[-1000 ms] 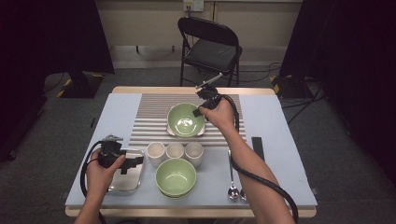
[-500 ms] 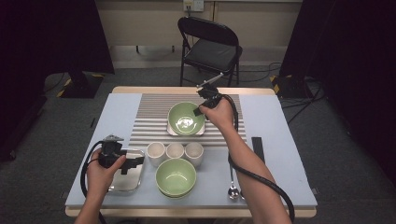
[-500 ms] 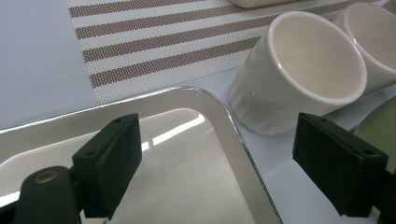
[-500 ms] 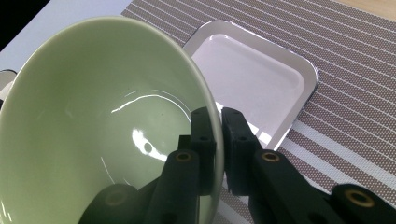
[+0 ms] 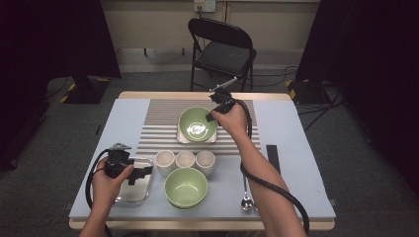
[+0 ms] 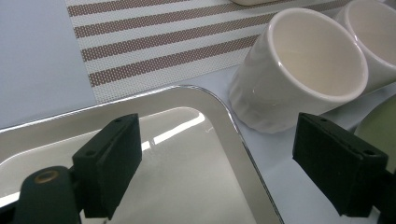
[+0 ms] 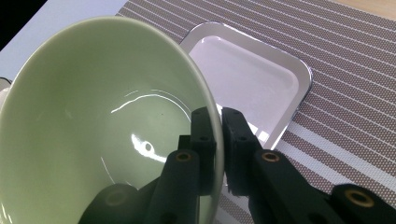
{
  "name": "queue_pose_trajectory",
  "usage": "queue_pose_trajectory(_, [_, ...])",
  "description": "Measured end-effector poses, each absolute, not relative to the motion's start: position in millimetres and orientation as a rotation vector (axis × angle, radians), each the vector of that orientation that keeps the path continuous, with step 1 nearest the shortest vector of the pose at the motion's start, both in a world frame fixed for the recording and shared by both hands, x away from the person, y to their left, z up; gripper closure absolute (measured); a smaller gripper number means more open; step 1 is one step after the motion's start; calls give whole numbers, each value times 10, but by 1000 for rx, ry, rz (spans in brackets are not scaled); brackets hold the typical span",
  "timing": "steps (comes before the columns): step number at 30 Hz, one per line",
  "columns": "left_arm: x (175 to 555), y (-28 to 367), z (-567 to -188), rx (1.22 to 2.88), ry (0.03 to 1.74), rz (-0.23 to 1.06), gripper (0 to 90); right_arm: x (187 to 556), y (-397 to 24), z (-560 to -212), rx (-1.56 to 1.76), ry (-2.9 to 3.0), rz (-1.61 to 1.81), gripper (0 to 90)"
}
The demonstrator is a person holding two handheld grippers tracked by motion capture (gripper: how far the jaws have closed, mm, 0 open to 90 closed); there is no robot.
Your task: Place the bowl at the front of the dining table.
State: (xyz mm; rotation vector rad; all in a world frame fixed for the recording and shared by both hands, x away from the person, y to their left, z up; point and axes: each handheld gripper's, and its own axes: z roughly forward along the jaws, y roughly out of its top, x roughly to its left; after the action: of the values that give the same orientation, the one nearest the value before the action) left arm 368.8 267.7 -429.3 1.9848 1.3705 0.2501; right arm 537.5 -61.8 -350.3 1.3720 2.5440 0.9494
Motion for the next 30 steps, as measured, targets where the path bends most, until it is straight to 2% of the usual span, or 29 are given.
queue_pose_trajectory(30, [3691, 2703, -4301, 1975, 1377, 250, 155, 5500, -656, -3613, 1437, 2490, 947, 843])
